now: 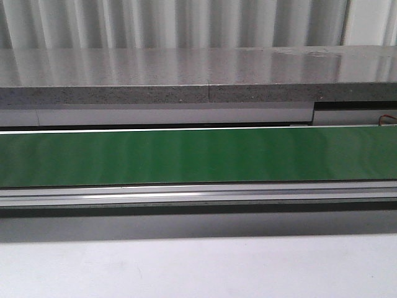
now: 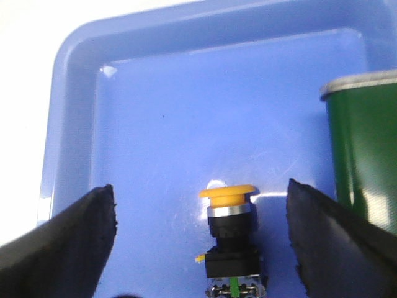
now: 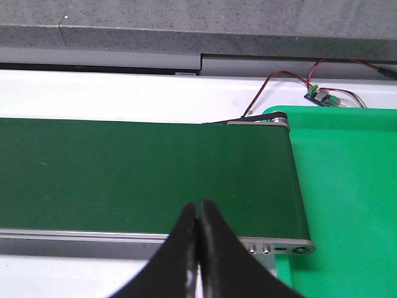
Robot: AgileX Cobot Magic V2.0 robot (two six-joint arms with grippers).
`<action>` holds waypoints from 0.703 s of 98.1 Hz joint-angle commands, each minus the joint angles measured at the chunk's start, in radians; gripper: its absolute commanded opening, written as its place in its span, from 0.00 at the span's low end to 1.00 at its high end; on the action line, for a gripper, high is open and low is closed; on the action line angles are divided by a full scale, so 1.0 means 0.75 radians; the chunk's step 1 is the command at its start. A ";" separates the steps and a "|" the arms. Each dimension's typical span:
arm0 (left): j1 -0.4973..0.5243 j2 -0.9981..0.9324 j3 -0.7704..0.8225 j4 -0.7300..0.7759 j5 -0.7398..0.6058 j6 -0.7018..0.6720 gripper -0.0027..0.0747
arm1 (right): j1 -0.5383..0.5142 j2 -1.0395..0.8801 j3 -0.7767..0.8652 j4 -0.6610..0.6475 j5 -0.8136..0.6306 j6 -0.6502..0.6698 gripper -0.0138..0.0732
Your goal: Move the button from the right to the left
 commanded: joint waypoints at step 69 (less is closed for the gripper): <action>-0.429 -0.749 0.066 -0.399 -0.039 -0.002 0.74 | 0.001 0.000 -0.036 0.002 -0.089 -0.011 0.08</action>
